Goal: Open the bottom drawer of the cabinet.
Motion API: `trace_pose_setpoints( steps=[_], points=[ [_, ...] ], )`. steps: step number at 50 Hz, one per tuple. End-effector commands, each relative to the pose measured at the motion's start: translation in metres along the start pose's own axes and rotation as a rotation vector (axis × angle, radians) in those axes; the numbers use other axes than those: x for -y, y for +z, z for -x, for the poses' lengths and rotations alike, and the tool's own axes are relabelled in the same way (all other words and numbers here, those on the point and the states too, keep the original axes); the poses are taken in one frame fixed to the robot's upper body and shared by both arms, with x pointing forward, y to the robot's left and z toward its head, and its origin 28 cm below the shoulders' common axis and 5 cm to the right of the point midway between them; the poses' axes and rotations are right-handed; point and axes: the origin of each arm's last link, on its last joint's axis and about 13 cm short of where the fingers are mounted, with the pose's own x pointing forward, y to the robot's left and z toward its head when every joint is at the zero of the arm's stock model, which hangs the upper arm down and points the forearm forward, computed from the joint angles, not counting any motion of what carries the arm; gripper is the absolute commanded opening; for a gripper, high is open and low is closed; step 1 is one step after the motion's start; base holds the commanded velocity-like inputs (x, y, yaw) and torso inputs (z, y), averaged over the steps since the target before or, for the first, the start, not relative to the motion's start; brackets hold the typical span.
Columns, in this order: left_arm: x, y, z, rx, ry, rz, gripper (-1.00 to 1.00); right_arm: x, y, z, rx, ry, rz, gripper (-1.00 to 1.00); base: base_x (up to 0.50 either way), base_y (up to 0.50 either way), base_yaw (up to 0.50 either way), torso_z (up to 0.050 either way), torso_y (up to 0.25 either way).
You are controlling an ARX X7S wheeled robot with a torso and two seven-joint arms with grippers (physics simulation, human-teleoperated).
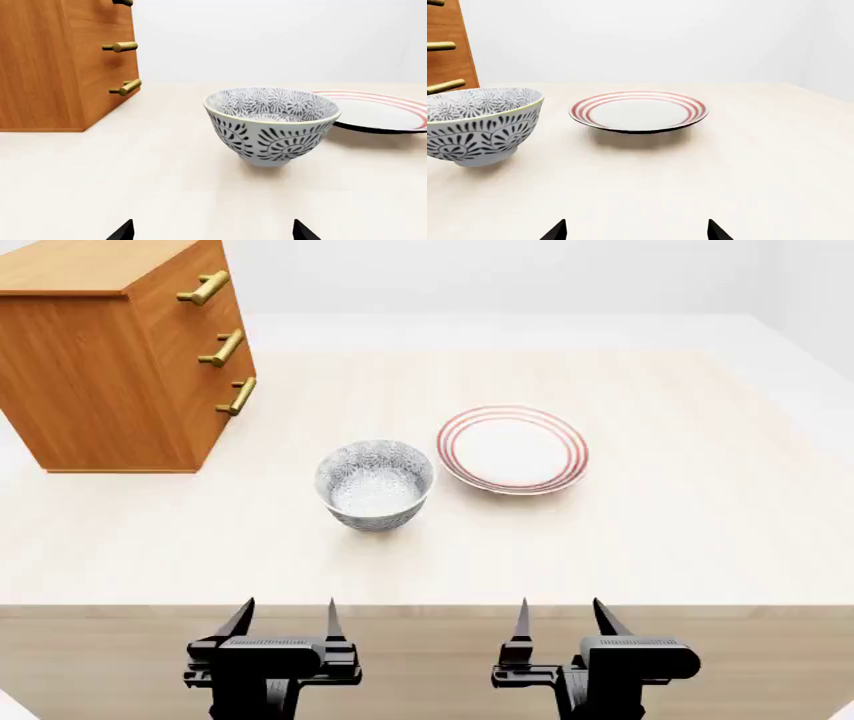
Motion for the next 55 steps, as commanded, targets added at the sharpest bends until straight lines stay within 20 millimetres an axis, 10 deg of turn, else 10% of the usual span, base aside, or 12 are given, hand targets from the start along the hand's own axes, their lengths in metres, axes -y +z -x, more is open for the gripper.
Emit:
trace_pose_setpoints(
  steps=[1, 26, 36, 55],
  points=[
    [0.002, -0.001, -0.005, 0.023, 0.007, -0.052, 1.00, 0.001, 0.002, -0.002, -0.005, -0.002, -0.041, 1.00, 0.00, 0.00, 0.00, 0.000, 0.000],
    [0.002, -0.004, -0.007, -0.014, -0.012, -0.058, 1.00, -0.003, 0.014, 0.003, 0.017, 0.035, -0.014, 1.00, 0.00, 0.25, 0.00, 0.000, 0.000],
    [-0.002, 0.085, -0.025, 0.048, -0.052, -0.005, 1.00, 0.004, 0.112, -0.008, 0.115, 0.039, -0.021, 1.00, 0.25, 0.00, 0.00, 0.000, 0.000],
    [0.003, 0.070, -0.028, 0.038, -0.079, -0.016, 1.00, 0.004, 0.098, -0.009, 0.097, 0.038, -0.026, 1.00, 0.50, 0.00, 0.00, 0.000, 0.000]
  ],
)
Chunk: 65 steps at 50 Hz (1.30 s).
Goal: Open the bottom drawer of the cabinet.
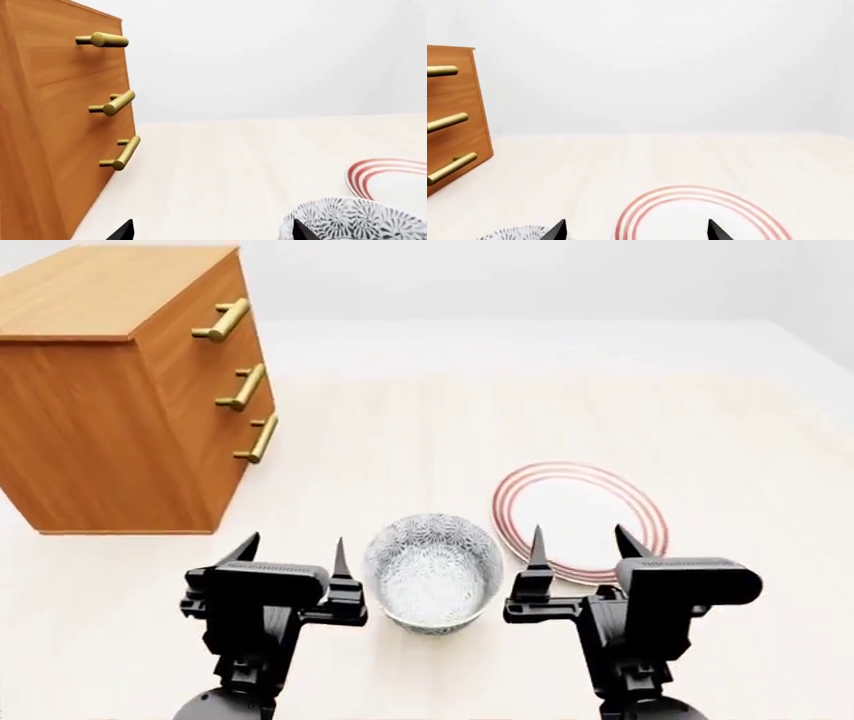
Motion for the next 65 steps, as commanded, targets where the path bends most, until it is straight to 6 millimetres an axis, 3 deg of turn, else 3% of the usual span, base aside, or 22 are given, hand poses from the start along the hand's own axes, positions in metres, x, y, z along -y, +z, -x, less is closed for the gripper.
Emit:
trace_pose_setpoints(
  steps=[1, 33, 40, 44, 53, 55, 65],
  points=[
    [0.000, 0.002, -0.002, -0.004, -0.010, 0.000, 1.00, 0.000, 0.006, 0.000, 0.009, 0.007, -0.001, 1.00, 0.50, 0.00, 0.00, 0.000, 0.000],
    [-0.003, -0.001, -0.002, -0.001, 0.011, -0.008, 1.00, 0.000, 0.001, -0.001, -0.008, -0.004, -0.034, 1.00, 0.50, 0.00, 0.00, 0.000, 0.000],
    [-0.004, 0.000, -0.008, -0.082, 0.056, -0.063, 1.00, 0.000, 0.002, -0.002, 0.006, 0.009, -0.007, 1.00, 0.00, 0.00, 0.00, 0.000, 0.000],
    [-0.009, 0.008, -0.019, -0.089, 0.096, -0.171, 1.00, 0.000, 0.004, -0.002, 0.010, 0.012, -0.003, 1.00, 0.00, 0.00, 0.00, 0.000, 0.000],
    [-0.026, 0.051, -0.071, -0.155, 0.140, -0.502, 1.00, -0.001, 0.003, -0.002, 0.010, 0.014, 0.000, 1.00, 0.00, 0.00, 0.00, 0.000, 0.000],
    [-0.027, 0.057, -0.079, -0.169, 0.119, -0.499, 1.00, -0.001, 0.003, -0.002, 0.010, 0.016, -0.002, 1.00, 0.00, 0.00, 0.00, 0.000, 0.000],
    [-0.030, 0.060, -0.106, -0.220, 0.100, -0.610, 1.00, -0.002, 0.002, -0.001, 0.007, 0.020, 0.001, 1.00, 0.00, 0.00, 0.00, 0.000, 0.000]
  ],
)
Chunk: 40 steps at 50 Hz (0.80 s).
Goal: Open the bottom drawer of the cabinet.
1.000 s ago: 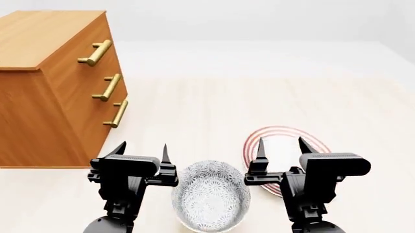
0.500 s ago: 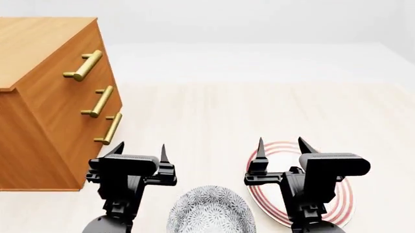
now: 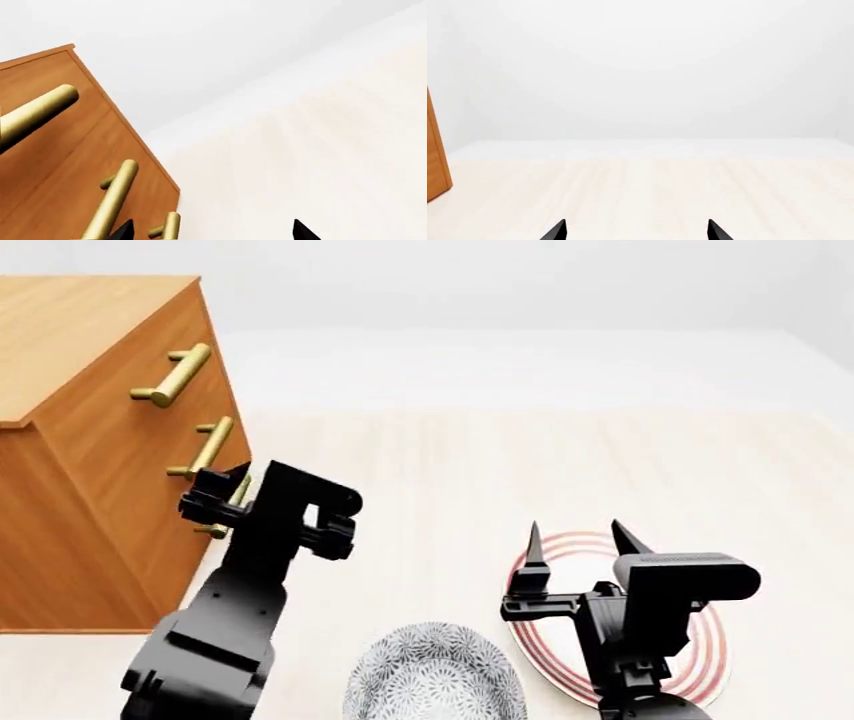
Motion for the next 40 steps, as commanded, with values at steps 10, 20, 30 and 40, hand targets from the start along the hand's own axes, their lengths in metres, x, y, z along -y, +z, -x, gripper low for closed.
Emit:
trace_pose_setpoints(
  steps=[10, 20, 30, 40],
  points=[
    [-0.008, 0.008, -0.034, -0.079, 0.017, -0.176, 1.00, -0.001, 0.000, 0.001, 0.006, 0.003, -0.005, 1.00, 0.00, 0.00, 0.00, 0.000, 0.000],
    [0.002, 0.000, -0.061, -0.152, 0.018, -0.415, 1.00, -0.002, 0.003, -0.001, 0.015, 0.007, -0.004, 1.00, 0.00, 0.00, 0.00, 0.000, 0.000],
    [0.014, -0.015, -0.073, -0.217, 0.001, -0.500, 1.00, -0.001, 0.001, -0.003, 0.011, 0.002, 0.000, 1.00, 0.00, 0.00, 0.00, 0.000, 0.000],
    [0.015, -0.024, -0.075, -0.252, 0.002, -0.526, 1.00, -0.001, 0.002, -0.003, 0.015, 0.003, -0.001, 1.00, 0.00, 0.00, 0.00, 0.000, 0.000]
  ],
)
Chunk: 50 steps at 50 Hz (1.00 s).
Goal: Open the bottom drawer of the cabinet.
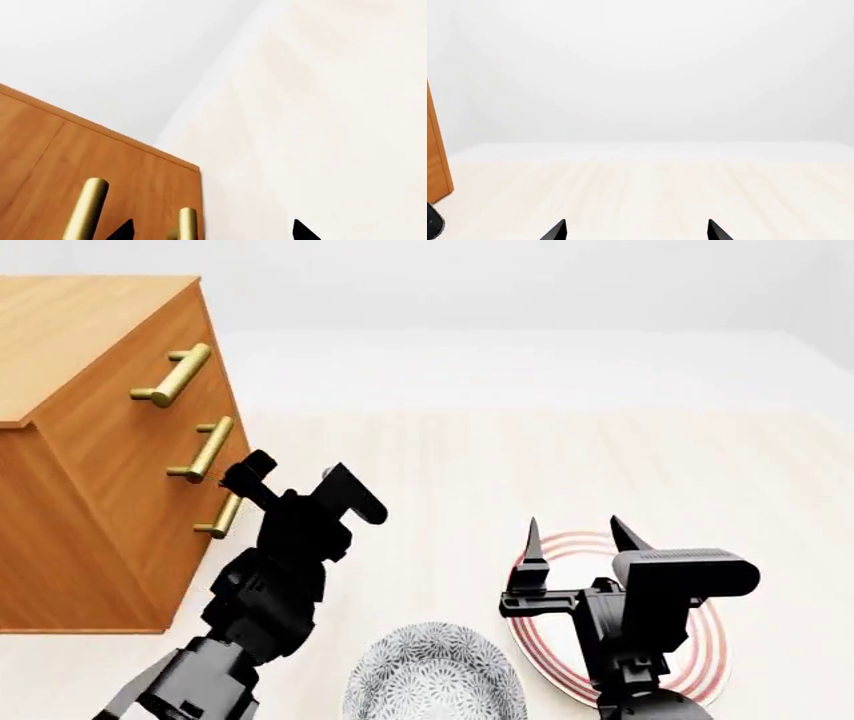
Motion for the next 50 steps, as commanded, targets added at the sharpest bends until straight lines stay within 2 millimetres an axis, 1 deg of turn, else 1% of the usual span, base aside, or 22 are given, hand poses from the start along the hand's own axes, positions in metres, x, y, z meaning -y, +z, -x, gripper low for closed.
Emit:
trace_pose_setpoints(
  steps=[1, 7, 12, 24, 38, 50],
  points=[
    [0.006, -0.008, -0.008, -0.051, 0.000, -0.075, 1.00, 0.000, 0.000, -0.001, 0.003, -0.001, -0.001, 1.00, 0.00, 0.00, 0.00, 0.000, 0.000],
    [0.012, -0.018, -0.013, -0.092, 0.009, -0.110, 1.00, 0.001, -0.001, -0.001, 0.001, -0.003, -0.002, 1.00, 0.00, 0.00, 0.00, 0.000, 0.000],
    [0.014, -0.026, -0.012, -0.126, 0.016, -0.134, 1.00, 0.001, -0.002, -0.001, 0.000, -0.002, -0.004, 1.00, 0.00, 0.00, 0.00, 0.000, 0.000],
    [0.011, -0.044, -0.010, -0.206, 0.051, -0.150, 1.00, 0.000, -0.003, -0.001, -0.003, 0.000, -0.007, 1.00, 0.00, 0.00, 0.00, 0.000, 0.000],
    [0.002, -0.051, -0.011, -0.254, 0.066, -0.112, 1.00, 0.000, -0.002, -0.001, -0.002, 0.002, -0.008, 1.00, 0.00, 0.00, 0.00, 0.000, 0.000],
    [0.000, -0.057, -0.010, -0.292, 0.078, -0.093, 1.00, 0.000, -0.004, 0.000, -0.006, -0.001, -0.012, 1.00, 0.00, 0.00, 0.00, 0.000, 0.000]
  ],
)
